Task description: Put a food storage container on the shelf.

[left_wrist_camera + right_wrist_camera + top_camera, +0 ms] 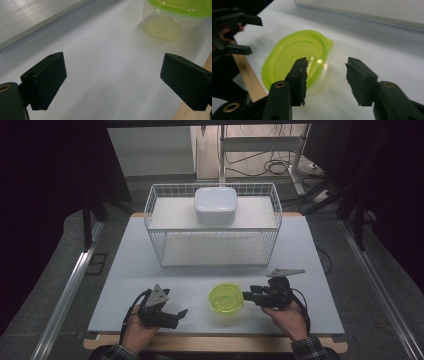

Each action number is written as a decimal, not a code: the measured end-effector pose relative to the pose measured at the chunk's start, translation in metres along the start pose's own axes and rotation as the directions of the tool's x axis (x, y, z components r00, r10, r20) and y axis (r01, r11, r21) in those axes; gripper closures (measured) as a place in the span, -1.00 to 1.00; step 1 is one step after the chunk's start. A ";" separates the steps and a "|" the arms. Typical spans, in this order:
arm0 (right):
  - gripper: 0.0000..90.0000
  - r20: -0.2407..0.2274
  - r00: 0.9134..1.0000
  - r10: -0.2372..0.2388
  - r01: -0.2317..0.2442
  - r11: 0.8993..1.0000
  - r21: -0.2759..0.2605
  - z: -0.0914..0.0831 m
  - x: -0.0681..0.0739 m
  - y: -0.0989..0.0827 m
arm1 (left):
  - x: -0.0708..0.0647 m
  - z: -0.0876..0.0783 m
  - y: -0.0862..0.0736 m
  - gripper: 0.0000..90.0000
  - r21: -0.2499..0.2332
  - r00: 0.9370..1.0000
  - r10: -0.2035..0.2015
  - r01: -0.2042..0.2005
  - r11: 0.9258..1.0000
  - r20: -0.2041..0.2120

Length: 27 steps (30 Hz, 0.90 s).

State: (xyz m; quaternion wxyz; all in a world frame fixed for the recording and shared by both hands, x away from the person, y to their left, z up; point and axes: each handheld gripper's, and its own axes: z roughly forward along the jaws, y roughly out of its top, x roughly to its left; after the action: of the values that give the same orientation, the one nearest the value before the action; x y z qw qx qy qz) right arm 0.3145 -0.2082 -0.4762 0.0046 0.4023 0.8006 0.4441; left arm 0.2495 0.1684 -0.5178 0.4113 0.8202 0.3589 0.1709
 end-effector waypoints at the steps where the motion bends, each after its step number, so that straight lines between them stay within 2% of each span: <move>1: 0.20 -0.011 1.000 0.010 -0.010 1.000 0.002 0.003 0.001 0.001 | 0.000 0.000 0.000 -0.87 0.000 1.000 0.001 -0.001 1.000 0.000; 7: 0.41 -0.049 0.994 0.093 -0.091 0.995 0.039 0.018 -0.004 0.005 | -0.001 0.000 0.000 -0.87 0.002 1.000 0.005 -0.005 1.000 0.002; 11: 0.50 -0.088 0.983 0.162 -0.158 0.986 0.058 0.023 -0.010 0.004 | -0.001 0.000 0.000 -0.86 0.002 1.000 0.007 -0.007 1.000 0.003; 17: 0.68 -0.120 0.969 0.218 -0.209 0.974 0.082 0.029 -0.015 0.003 | -0.002 0.001 0.000 -0.86 0.004 1.000 0.011 -0.011 1.000 0.005; 18: 0.68 -0.132 0.964 0.230 -0.220 0.972 0.083 0.030 -0.016 0.003 | -0.002 0.001 0.000 -0.86 0.005 1.000 0.012 -0.012 1.000 0.005; 23: 0.73 -0.151 0.956 0.252 -0.239 0.966 0.095 0.037 -0.020 0.008 | -0.002 0.001 0.000 -0.86 0.006 1.000 0.013 -0.013 1.000 0.005; 25: 0.72 -0.165 0.949 0.268 -0.254 0.962 0.101 0.040 -0.022 0.010 | -0.002 0.001 0.000 -0.86 0.007 1.000 0.013 -0.013 1.000 0.005; 27: 0.69 -0.164 0.950 0.267 -0.254 0.962 0.097 0.042 -0.023 0.011 | -0.002 0.001 0.000 -0.86 0.006 1.000 0.013 -0.013 1.000 0.006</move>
State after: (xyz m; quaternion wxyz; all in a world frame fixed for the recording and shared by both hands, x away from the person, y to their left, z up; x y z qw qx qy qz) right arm 0.3525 -0.1899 -0.5018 -0.1395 0.4637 0.7537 0.4444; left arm 0.2487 0.1660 -0.5183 0.4087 0.8243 0.3529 0.1702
